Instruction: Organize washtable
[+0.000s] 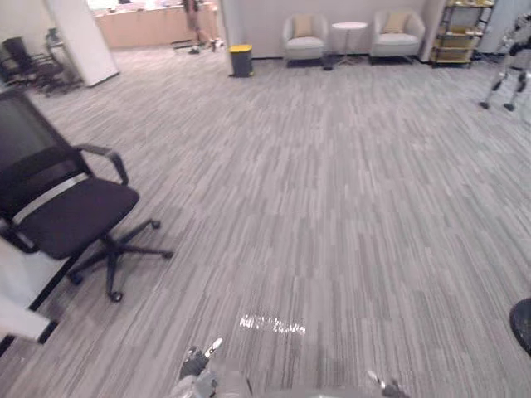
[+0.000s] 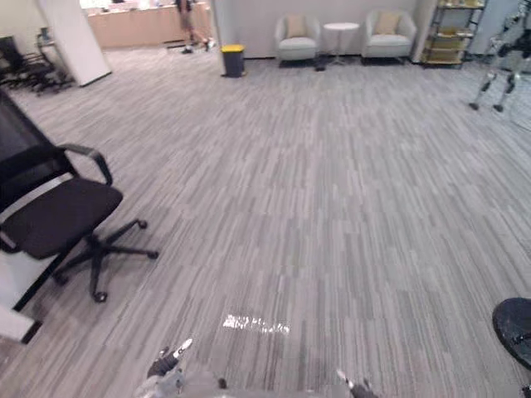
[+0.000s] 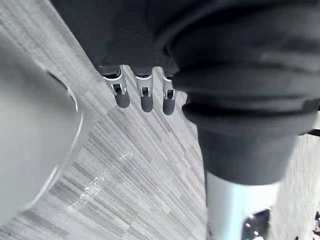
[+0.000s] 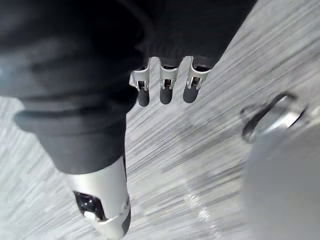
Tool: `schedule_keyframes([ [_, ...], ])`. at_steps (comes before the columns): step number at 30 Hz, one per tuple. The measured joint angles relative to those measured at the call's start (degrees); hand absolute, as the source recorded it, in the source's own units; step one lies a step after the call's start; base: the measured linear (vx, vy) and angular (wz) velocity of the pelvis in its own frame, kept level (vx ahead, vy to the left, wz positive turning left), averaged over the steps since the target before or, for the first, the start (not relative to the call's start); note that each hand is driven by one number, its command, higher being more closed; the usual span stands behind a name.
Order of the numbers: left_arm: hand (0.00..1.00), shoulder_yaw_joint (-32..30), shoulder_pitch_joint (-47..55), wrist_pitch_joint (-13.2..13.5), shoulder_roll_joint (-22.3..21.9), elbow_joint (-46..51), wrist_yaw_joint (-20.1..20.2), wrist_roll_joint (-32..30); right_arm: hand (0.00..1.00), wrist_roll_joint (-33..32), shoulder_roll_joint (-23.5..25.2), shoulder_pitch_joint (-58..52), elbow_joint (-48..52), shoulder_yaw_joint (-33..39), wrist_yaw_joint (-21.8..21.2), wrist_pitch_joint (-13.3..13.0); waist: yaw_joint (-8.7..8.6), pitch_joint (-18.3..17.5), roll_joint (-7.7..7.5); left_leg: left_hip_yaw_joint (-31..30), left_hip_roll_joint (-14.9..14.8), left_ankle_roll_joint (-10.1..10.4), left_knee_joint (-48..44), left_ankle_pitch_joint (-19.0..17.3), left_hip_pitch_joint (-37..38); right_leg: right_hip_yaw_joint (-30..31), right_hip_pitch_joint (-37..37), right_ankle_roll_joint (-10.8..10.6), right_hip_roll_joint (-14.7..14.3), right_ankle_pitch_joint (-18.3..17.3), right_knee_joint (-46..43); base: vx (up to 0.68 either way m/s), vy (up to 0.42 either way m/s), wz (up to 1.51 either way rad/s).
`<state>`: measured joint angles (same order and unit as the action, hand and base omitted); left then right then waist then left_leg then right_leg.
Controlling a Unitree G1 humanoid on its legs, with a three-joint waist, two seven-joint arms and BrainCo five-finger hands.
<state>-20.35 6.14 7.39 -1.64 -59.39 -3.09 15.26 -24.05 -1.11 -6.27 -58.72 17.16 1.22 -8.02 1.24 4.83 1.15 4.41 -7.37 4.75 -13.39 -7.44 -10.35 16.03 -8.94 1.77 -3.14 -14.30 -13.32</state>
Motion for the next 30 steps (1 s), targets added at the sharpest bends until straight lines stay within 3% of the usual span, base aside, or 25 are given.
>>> schedule_keyframes([
  [1, 0.0, -0.1, 0.3, 0.1, -0.3, 0.1, -0.3, -0.1, 0.0, 0.0, 0.1, -0.2, -0.1, -1.1, 0.0, -0.3, 0.03, -0.1, 0.01, 0.4, 0.3, 0.9, -0.3, 2.9, 0.2, 1.7, -1.0, -0.7, 0.8, -1.9, -0.3, 0.46, 0.278, -0.82],
  [3, 0.0, 0.3, 0.3, 0.0, 0.5, -1.1, -0.6, -0.3, 0.0, 0.1, 0.5, -0.9, -1.3, -2.1, 0.1, -0.3, -0.2, -1.9, -0.74, 3.7, 1.6, -0.7, -1.3, 6.6, 0.6, 4.5, -1.5, -1.9, 2.8, -3.3, -2.0, 0.46, 0.299, -0.54],
  [5, 0.0, 3.9, -0.4, 0.1, 2.6, -2.4, -0.6, -2.2, 0.0, 0.1, 1.5, -2.7, -1.7, -2.4, -0.2, -0.3, -0.7, -3.8, -2.98, 5.5, 4.3, -2.4, 1.0, 5.6, 3.0, 6.2, 0.7, -2.3, 4.8, -2.7, -6.8, 0.51, 0.343, -0.25],
  [7, 0.0, 6.5, -0.8, 0.0, 3.7, -2.6, -0.7, -2.5, 0.0, 0.5, 2.0, -3.0, -3.1, -0.6, -0.2, 0.3, -0.31, -4.3, -3.88, 7.2, 5.4, -3.7, 2.5, 4.7, 6.0, 8.3, 2.8, -3.5, 3.8, -0.2, -14.1, 0.35, 0.222, -0.21],
  [9, 0.0, 8.9, -1.2, -0.1, 3.7, -2.9, -0.7, -2.6, 0.0, 2.0, 2.0, -3.0, -3.1, 1.2, -0.3, 0.7, -0.57, -3.6, -2.49, 7.6, 5.2, -4.5, 5.0, 4.2, 10.4, 7.8, 5.6, -5.1, 2.1, 4.1, -24.0, 0.31, 0.186, -0.23],
  [11, 0.0, 9.5, -1.4, 0.0, 3.6, -3.0, -0.7, -2.5, 0.0, 2.2, 1.8, -3.0, -3.0, 1.5, -0.4, 1.0, -0.39, -3.5, -2.52, 8.6, 5.1, -5.0, 6.6, 3.8, 14.2, 4.6, 9.2, -6.0, 1.9, 2.2, -31.7, 0.21, 0.125, -0.36],
  [12, 0.0, 9.6, -1.6, 0.0, 3.1, -3.1, -0.7, -2.5, 0.0, 2.2, 1.6, -3.0, -2.9, 1.5, -0.4, 1.0, -0.55, -3.5, -1.92, 9.0, 4.5, -5.0, 7.8, 3.8, 16.2, 1.2, 11.6, -4.8, 2.2, -0.4, -33.1, 0.1, 0.054, -0.26],
  [14, 0.0, 9.7, -2.2, 0.0, 2.0, -3.2, -0.7, -2.5, 0.0, 2.3, 1.2, -2.9, -2.8, 1.3, -0.4, 0.8, -0.75, -3.6, -1.31, 9.3, 3.1, -4.9, 9.5, 3.7, 17.2, -3.5, 14.4, -4.2, 2.7, -2.6, -27.9, 0.07, 0.016, -0.06],
  [15, 0.0, 10.4, -2.8, 0.1, 1.7, -3.4, -0.6, -2.5, 0.0, 2.3, 1.2, -2.9, -3.0, 1.4, -0.3, 0.8, -1.03, -3.5, -2.01, 8.9, 3.3, -3.8, 10.2, 3.0, 17.1, -5.3, 15.3, -4.9, 4.2, -2.1, -19.0, 0.07, -0.046, 0.25],
  [16, 0.0, 11.5, -3.3, 0.5, 2.7, -3.7, -0.4, -2.5, 0.0, 2.3, 1.3, -2.7, -4.0, 1.4, -0.4, 0.9, -1.61, -3.6, -4.02, 7.8, 5.1, -2.0, 11.4, 2.7, 17.2, -5.4, 14.8, -5.0, 6.2, 0.2, -10.8, 0.08, -0.083, 0.31],
  [17, 0.0, 11.4, -3.8, 0.6, 2.5, -4.6, -0.2, -2.5, 0.0, 2.1, 1.2, -2.4, -5.1, 2.1, -0.3, 1.0, -2.13, -3.9, -4.21, 6.6, 5.3, -1.6, 11.9, 3.1, 17.3, -5.3, 13.7, -4.5, 6.2, -0.1, -9.1, 0.12, -0.13, 0.36],
  [18, 0.0, 11.5, -3.9, 0.3, 1.6, -6.0, 0.3, -2.5, 0.0, 2.6, 0.2, -2.5, -6.1, 3.6, -0.3, 1.1, -2.78, -4.2, -2.42, 5.3, 4.1, -0.9, 12.7, 3.7, 17.0, -6.5, 13.2, -3.8, 5.1, 1.2, -7.0, 0.12, -0.157, 0.26],
  [21, 0.0, 11.1, -3.4, 0.3, 0.9, -6.8, 0.5, -3.1, 0.0, 2.7, -2.1, -2.4, -9.2, 4.4, -0.3, 1.7, -3.08, -4.1, 0.34, 5.0, 2.1, -0.6, 14.1, 3.9, 18.0, -6.9, 11.5, -2.8, 3.1, 2.4, -4.2, 0.05, -0.13, 0.03],
  [23, 0.0, 10.9, -3.1, 0.4, 1.3, -7.0, 0.6, -3.6, 0.0, 2.7, -2.3, -2.8, -9.8, 4.3, -0.3, 1.9, -3.34, -4.2, 0.38, 3.6, 1.2, -0.6, 15.1, 3.9, 18.3, -7.2, 10.2, -2.2, 2.1, 3.9, -0.9, -0.02, -0.078, -0.08],
  [25, 0.0, 11.4, -3.2, 0.4, 2.1, -7.3, 0.7, -3.7, 0.0, 2.7, -2.4, -2.8, -10.2, 4.0, -0.3, 1.8, -3.43, -4.5, -0.56, 2.7, 0.4, 0.2, 15.5, 4.4, 17.8, -7.5, 9.6, -2.1, 1.3, 5.7, 2.2, 0.01, 0.003, 0.03],
  [30, 0.0, 12.5, -3.4, 0.3, 3.6, -8.0, 0.7, -3.7, 0.0, 2.7, -2.4, -2.9, -10.8, 3.1, -0.4, 1.9, -3.44, -4.8, -1.6, 2.2, 1.3, 0.2, 15.2, 4.4, 17.1, -7.9, 9.0, -2.5, 2.0, 6.6, 3.8, 0.0, 0.031, 0.02],
])
